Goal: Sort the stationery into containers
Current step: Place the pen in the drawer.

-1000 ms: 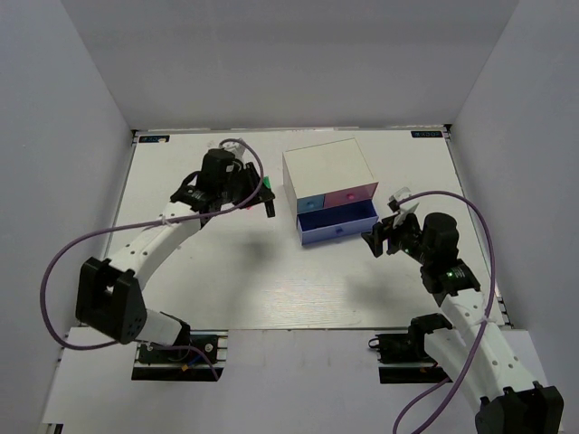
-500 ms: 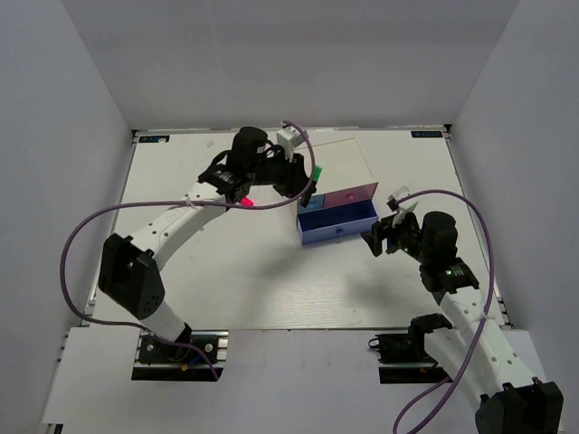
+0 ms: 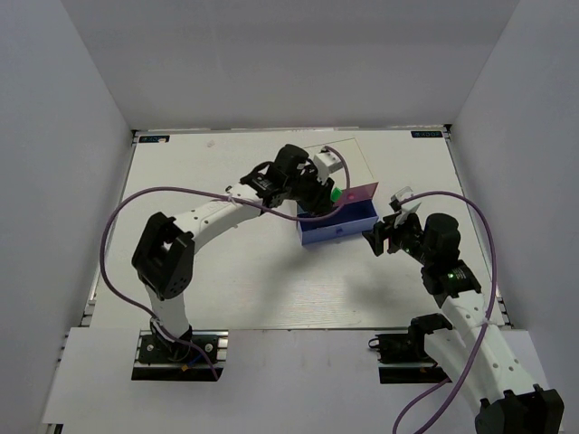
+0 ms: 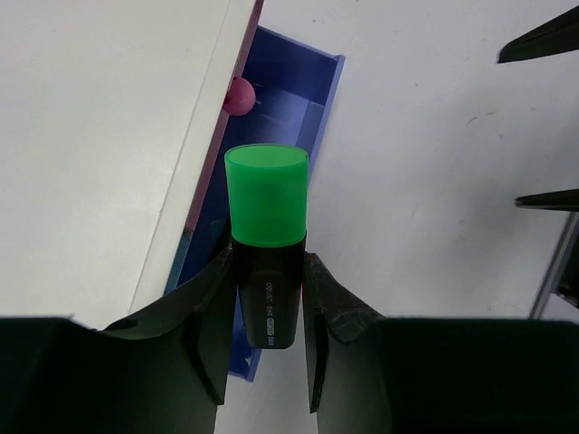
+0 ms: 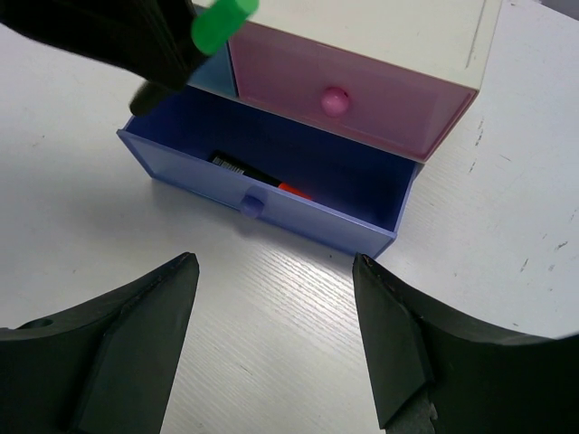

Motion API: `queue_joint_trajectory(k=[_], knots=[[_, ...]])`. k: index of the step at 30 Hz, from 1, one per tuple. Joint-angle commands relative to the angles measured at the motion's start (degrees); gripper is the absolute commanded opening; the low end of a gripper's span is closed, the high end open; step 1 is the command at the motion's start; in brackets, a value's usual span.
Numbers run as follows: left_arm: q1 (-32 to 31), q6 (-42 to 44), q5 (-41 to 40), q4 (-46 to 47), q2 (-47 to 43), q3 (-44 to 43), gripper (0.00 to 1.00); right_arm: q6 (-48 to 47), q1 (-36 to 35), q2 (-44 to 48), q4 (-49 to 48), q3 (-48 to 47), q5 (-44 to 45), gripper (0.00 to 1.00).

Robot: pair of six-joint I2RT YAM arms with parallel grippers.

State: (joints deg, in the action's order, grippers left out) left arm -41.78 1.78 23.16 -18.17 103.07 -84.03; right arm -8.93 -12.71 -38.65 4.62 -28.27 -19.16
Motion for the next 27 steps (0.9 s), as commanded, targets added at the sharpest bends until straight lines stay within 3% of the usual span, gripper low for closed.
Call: queue_joint_trajectory(k=[1,5,6,10,15,17,18,20,22,23,24,25,27], knots=[[-1.55,3.49,-5.56,-0.55,0.73,-3.25,0.24,0.84,0.40,0.77,-0.84,-1.17,1.05,0.75],[-2.69,4.02,-9.53,-0.55,1.87,-3.25,0.39,0.84,0.23,1.04,-0.75,-0.91,1.40,0.75],[-2.69,4.02,-10.84,-0.55,1.87,-3.25,0.48,0.84,0.23,1.04,-0.76,-0.82,1.58,0.75],[-3.22,4.02,-12.16,-0.02,2.40,-3.25,0.61,0.93,0.14,1.39,-0.84,-0.47,1.67,0.75],[-3.75,4.02,-12.17,-0.02,2.40,-4.55,0.65,1.11,0.14,1.48,-0.93,-0.20,1.67,0.75],[-3.75,3.32,-11.39,-0.02,1.62,-5.26,0.60,1.02,0.23,1.65,-0.85,-0.29,1.84,0.75],[-3.75,2.19,-10.86,-0.02,0.13,-5.88,0.45,0.93,0.14,1.57,-0.84,-0.21,1.93,0.75],[-4.28,-2.27,-10.24,0.59,-2.33,-5.88,0.26,0.67,0.32,1.83,-0.58,-0.21,1.93,0.75],[-3.75,-7.47,-11.64,2.43,-5.58,-3.43,0.08,0.58,0.23,2.09,-0.67,0.15,1.84,0.64],[-2.44,-14.98,-13.21,3.40,-9.77,-1.77,0.04,0.40,0.32,2.27,-0.67,0.32,1.32,0.56],[-1.82,-18.97,-15.66,4.10,-12.08,1.99,0.02,0.40,0.32,2.35,-0.67,0.41,0.88,0.32],[-1.29,-22.31,-19.51,4.11,-14.27,3.77,0.01,0.40,0.23,2.27,-0.67,0.67,0.70,0.20],[1.08,-30.75,-26.92,4.81,-19.99,9.39,0.04,0.49,0.32,2.18,-0.93,0.94,-0.35,0.06]])
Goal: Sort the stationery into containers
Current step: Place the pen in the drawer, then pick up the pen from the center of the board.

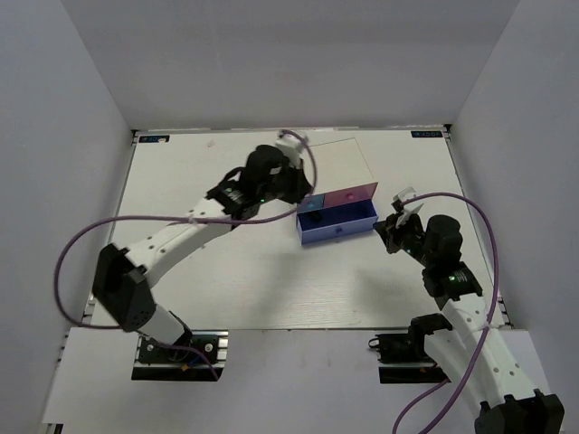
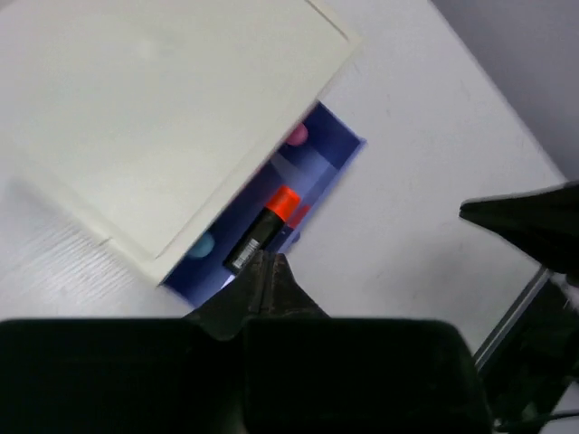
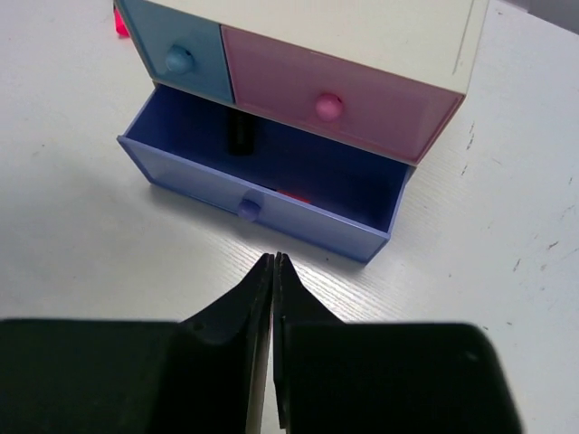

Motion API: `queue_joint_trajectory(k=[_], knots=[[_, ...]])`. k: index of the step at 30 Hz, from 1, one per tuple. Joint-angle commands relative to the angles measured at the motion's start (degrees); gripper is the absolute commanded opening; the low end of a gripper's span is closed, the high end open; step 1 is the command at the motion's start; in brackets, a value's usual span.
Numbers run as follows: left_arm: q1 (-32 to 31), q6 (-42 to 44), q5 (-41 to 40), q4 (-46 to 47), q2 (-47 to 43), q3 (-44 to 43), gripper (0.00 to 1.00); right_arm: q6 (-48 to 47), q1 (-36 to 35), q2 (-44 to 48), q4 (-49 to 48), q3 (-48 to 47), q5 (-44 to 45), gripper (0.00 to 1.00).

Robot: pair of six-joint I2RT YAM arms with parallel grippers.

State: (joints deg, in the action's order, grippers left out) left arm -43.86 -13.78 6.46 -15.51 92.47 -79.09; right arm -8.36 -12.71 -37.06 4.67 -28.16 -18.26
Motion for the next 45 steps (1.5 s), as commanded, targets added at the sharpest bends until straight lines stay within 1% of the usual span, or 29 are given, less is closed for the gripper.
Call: queue_joint_trajectory(k=[1,2,3,4,5,6,8,9,10,11,12,13,14,15,16,18,20,22,26,31,34,35,38,42,45], knots=[[4.38,-18.27,-14.33,1.10,-10.71,5.86,0.09,0.10,0.32,0.41,-1.24,1.09,-1.69,0.04],[5.70,-21.43,-16.20,-0.12,-11.51,6.92,0.13,0.19,0.40,0.32,-1.50,1.09,-1.78,0.04],[8.84,-28.08,-17.52,-1.79,-12.04,7.63,0.20,0.10,0.23,0.06,-1.59,1.01,-1.86,0.04],[10.62,-31.54,-18.75,-5.90,-12.05,8.24,0.28,0.10,0.23,-0.29,-1.76,1.00,-2.04,0.09],[12.29,-34.53,-19.55,-6.98,-12.05,9.21,0.37,0.01,0.23,-0.47,-1.94,0.66,-2.04,0.12],[15.44,-38.82,-19.55,-6.99,-12.05,10.09,0.42,-0.16,0.32,-0.56,-1.94,0.65,-2.04,0.14],[17.83,-42.10,-20.25,-6.99,-12.05,11.58,0.57,-0.95,0.40,-0.65,-1.68,0.39,-2.13,0.18],[19.93,-43.25,-20.26,-6.99,-11.09,11.59,0.72,-0.96,0.23,-0.65,-1.77,0.30,-1.96,0.20],[20.91,-44.57,-20.26,-9.52,-7.42,9.24,0.78,-1.22,0.14,-0.65,-1.77,0.30,-1.95,0.23],[21.87,-45.36,-20.26,-11.80,-7.39,7.13,0.82,-1.13,0.32,-0.65,-1.77,0.39,-1.95,0.26],[22.75,-45.98,-20.26,-14.35,-1.64,4.67,0.85,-1.13,0.32,-0.65,-1.77,0.48,-2.04,0.28],[24.33,-45.98,-19.56,-17.16,1.89,1.60,0.85,-1.04,0.32,-0.65,-1.77,0.56,-2.04,0.30],[24.34,-45.98,-19.55,-24.41,5.58,-6.00,0.85,-1.13,0.23,-0.65,-1.94,0.65,-2.04,0.34],[25.04,-45.98,-19.55,-28.14,9.27,-10.08,0.85,-1.04,0.32,-0.47,-1.94,0.57,-2.04,0.36],[25.05,-45.46,-20.16,-31.31,16.10,-17.25,0.84,-1.04,0.32,-0.64,-1.94,0.48,-1.87,0.38],[25.57,-44.33,-20.69,-36.50,21.24,-22.40,0.84,-1.31,0.23,-0.47,-1.77,0.65,-1.51,0.40],[25.57,-43.71,-20.70,-37.40,25.46,-26.27,0.84,-1.66,0.32,-0.47,-1.94,0.83,-1.16,0.41],[26.10,-43.17,-21.39,-39.85,27.23,-28.65,0.84,-1.66,0.23,-0.56,-2.03,1.00,-0.64,0.41],[26.10,-43.96,-22.54,-42.76,29.17,-28.41,0.84,-1.75,0.23,-0.73,-2.82,1.44,-0.28,0.42],[26.10,-43.35,-22.54,-41.18,29.17,-25.24,0.84,-1.57,0.14,-1.00,-3.52,2.15,-0.37,0.42],[26.10,-42.82,-22.54,-40.65,30.49,-25.24,0.79,-1.48,0.23,-1.17,-3.88,2.23,-0.37,0.42],[26.10,-42.82,-22.54,-40.65,30.49,-25.24,0.75,-1.48,0.23,-1.17,-3.88,2.15,-0.37,0.42],[26.10,-42.82,-22.54,-40.65,32.77,-26.81,0.72,-1.48,0.40,-1.26,-3.70,2.06,-0.11,0.42],[26.10,-42.82,-22.02,-41.97,34.98,-29.63,0.70,-1.48,0.23,-1.00,-3.44,1.80,0.07,0.42],[26.10,-42.82,-22.54,-41.97,36.12,-29.63,0.69,-1.40,0.32,-0.74,-3.35,1.80,-0.02,0.42]])
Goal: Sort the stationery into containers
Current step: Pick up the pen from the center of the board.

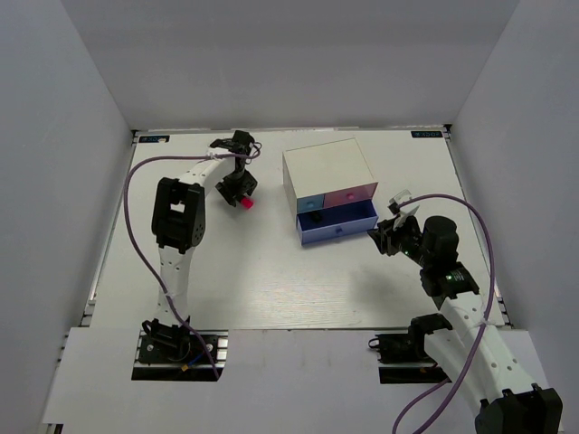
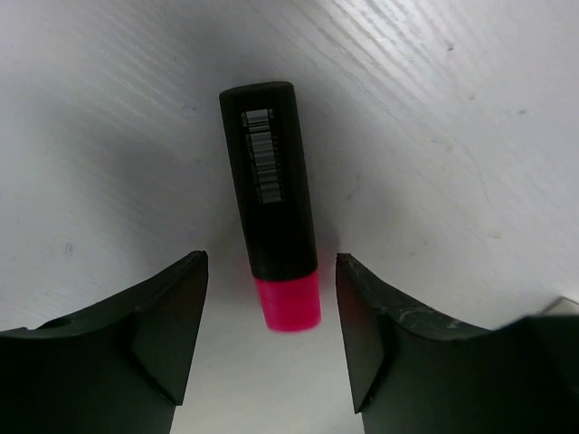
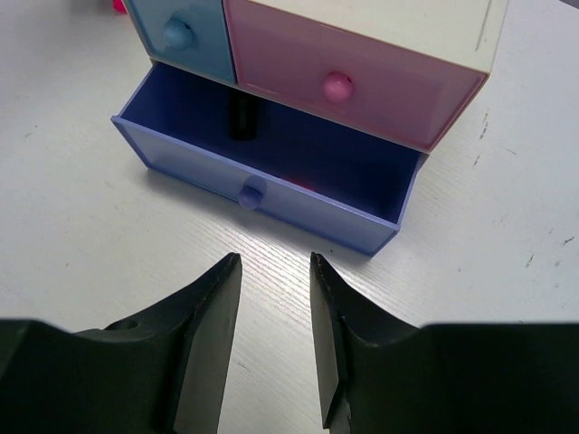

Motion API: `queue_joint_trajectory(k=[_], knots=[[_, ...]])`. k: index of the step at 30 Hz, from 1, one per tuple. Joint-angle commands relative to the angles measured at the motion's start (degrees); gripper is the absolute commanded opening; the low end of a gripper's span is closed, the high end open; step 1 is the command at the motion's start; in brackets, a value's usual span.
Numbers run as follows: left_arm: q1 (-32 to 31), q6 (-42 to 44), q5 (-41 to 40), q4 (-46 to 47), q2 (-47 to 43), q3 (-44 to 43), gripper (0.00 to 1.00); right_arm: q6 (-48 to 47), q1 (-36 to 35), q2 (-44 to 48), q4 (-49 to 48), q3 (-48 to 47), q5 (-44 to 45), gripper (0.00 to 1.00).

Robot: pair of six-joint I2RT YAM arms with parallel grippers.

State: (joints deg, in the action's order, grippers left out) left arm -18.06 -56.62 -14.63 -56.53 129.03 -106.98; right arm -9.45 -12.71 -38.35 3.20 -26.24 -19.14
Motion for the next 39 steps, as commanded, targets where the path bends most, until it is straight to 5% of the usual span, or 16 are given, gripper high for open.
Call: queue_joint_trajectory(k=[1,6,17,19,24,31,35,39], knots=[[0.31,0.02,-1.45,-0.95,-0.45,-1.74,0.69,-0.30,0.40,0.73,-1.71,-0.04,1.03,0.42],[0.31,0.02,-1.45,-0.95,0.69,-1.74,0.60,-0.21,0.32,0.64,-1.71,-0.30,0.77,0.42],[-1.18,6.77,-0.41,5.37,-7.46,7.55,0.07,-0.21,0.23,1.35,-1.27,-0.39,0.94,0.44],[-1.80,14.23,6.23,13.76,-14.75,11.51,0.00,-0.21,0.40,1.26,-1.27,-0.13,0.86,0.52],[-3.55,31.99,29.35,38.65,-34.69,32.42,0.00,-0.21,0.40,1.00,-1.79,0.31,-0.29,0.54],[-5.31,39.38,51.88,53.36,-49.31,41.50,0.00,-0.30,0.41,-0.15,-2.41,-0.13,-1.61,0.27],[-8.82,43.68,55.50,51.98,-48.18,37.73,0.00,-0.56,0.32,-0.76,-2.59,-0.39,-2.57,0.00],[-12.60,49.67,52.95,47.66,-43.96,30.97,0.00,-0.48,0.40,-0.77,-2.32,-1.35,-3.28,0.00]])
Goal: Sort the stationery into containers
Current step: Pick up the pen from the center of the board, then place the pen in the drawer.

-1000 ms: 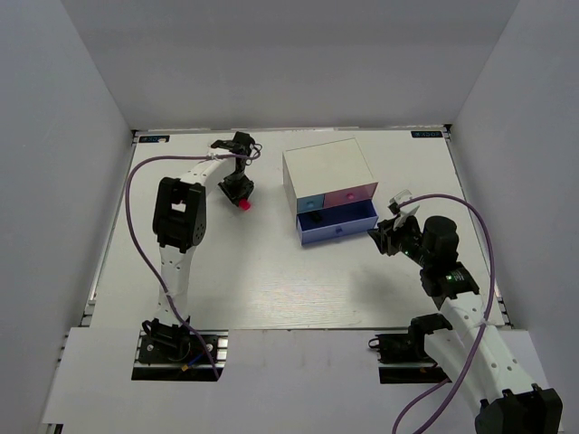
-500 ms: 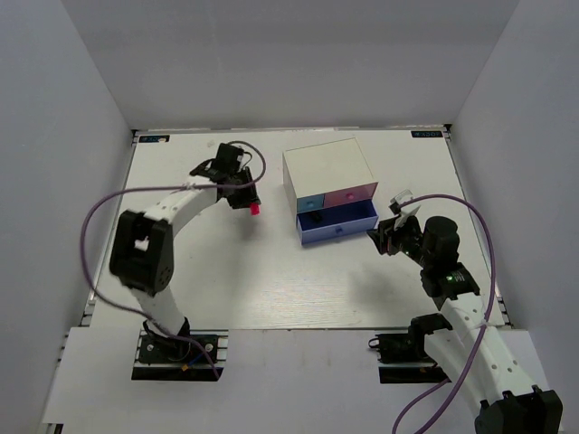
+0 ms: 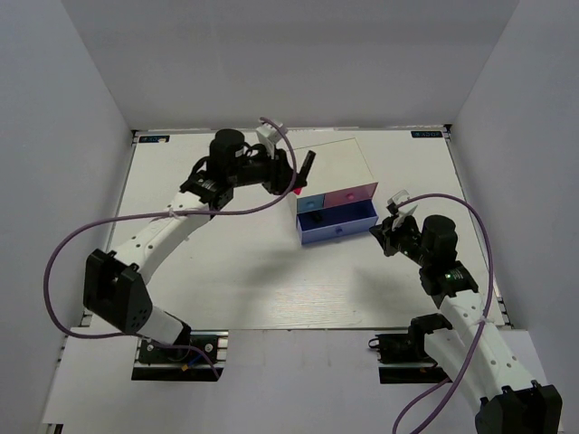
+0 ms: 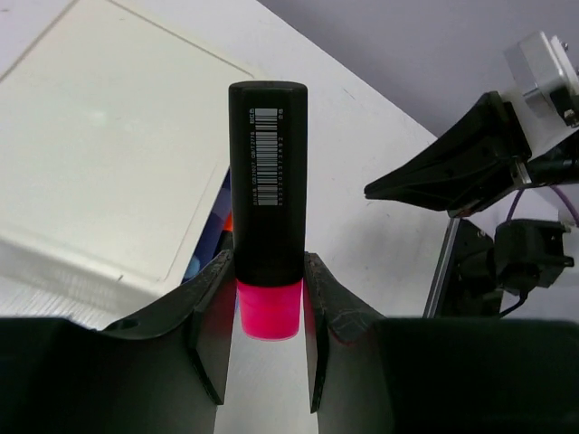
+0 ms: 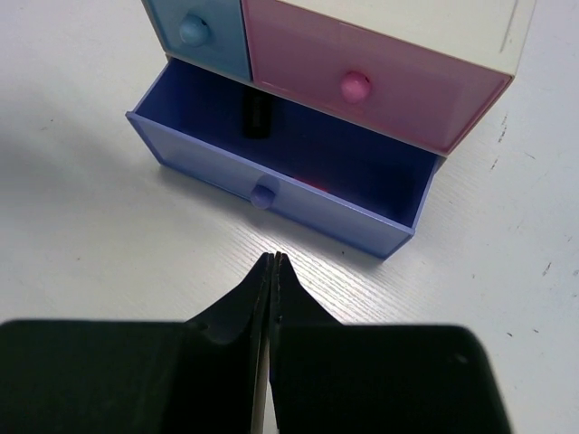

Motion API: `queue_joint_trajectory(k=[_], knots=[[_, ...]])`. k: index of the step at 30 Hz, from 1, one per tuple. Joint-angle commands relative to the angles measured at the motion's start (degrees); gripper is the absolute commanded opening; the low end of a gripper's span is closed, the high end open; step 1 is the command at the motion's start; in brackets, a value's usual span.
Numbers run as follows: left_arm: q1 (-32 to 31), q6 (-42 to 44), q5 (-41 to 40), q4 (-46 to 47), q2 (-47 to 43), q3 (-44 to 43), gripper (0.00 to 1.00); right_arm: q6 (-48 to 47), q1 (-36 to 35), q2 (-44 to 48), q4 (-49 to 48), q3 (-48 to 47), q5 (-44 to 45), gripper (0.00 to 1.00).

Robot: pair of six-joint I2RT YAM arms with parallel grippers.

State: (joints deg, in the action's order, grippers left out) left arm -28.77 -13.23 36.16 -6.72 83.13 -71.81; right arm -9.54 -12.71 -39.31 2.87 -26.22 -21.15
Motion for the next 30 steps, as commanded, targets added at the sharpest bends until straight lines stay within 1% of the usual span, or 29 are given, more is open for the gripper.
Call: queue_joint_trajectory(k=[1,5,9,13,19,23,25,26,28,30], knots=[[-3.38,7.77,1.37,-2.94,2.73,-5.08,0.00,-0.39,0.23,0.11,-1.91,-1.55,-1.09,0.00],[-6.99,11.03,-3.55,-5.66,7.91,-9.74,0.00,-0.65,0.23,0.72,-1.03,-2.26,0.05,0.00],[-10.51,14.11,-6.97,-8.65,11.25,-11.15,0.00,-0.83,0.14,2.04,-0.15,-2.26,0.93,0.00],[-13.41,16.92,-14.00,-11.46,13.81,-11.69,0.00,-0.57,0.06,2.57,0.29,-1.82,1.11,0.00],[-16.22,18.68,-23.84,-11.47,15.83,-11.69,0.00,-0.74,0.32,2.48,0.20,-1.73,1.72,0.00],[-17.27,20.17,-28.68,-11.47,17.68,-11.69,0.04,-0.65,0.32,2.31,-0.32,-1.64,1.64,0.00],[-17.28,20.70,-31.14,-11.47,19.34,-11.69,0.04,-0.48,0.32,2.22,-0.33,-1.64,1.90,0.00],[-17.89,20.71,-31.85,-11.47,19.35,-11.69,0.07,-0.48,0.23,2.39,-0.50,-1.56,1.99,0.00],[-17.90,21.23,-32.38,-11.47,20.23,-12.21,0.10,-0.65,0.40,2.39,-0.15,-1.73,2.34,0.00],[-18.50,21.23,-33.09,-11.47,20.93,-12.21,0.16,-0.74,0.23,2.66,-0.15,-1.73,2.60,0.00]])
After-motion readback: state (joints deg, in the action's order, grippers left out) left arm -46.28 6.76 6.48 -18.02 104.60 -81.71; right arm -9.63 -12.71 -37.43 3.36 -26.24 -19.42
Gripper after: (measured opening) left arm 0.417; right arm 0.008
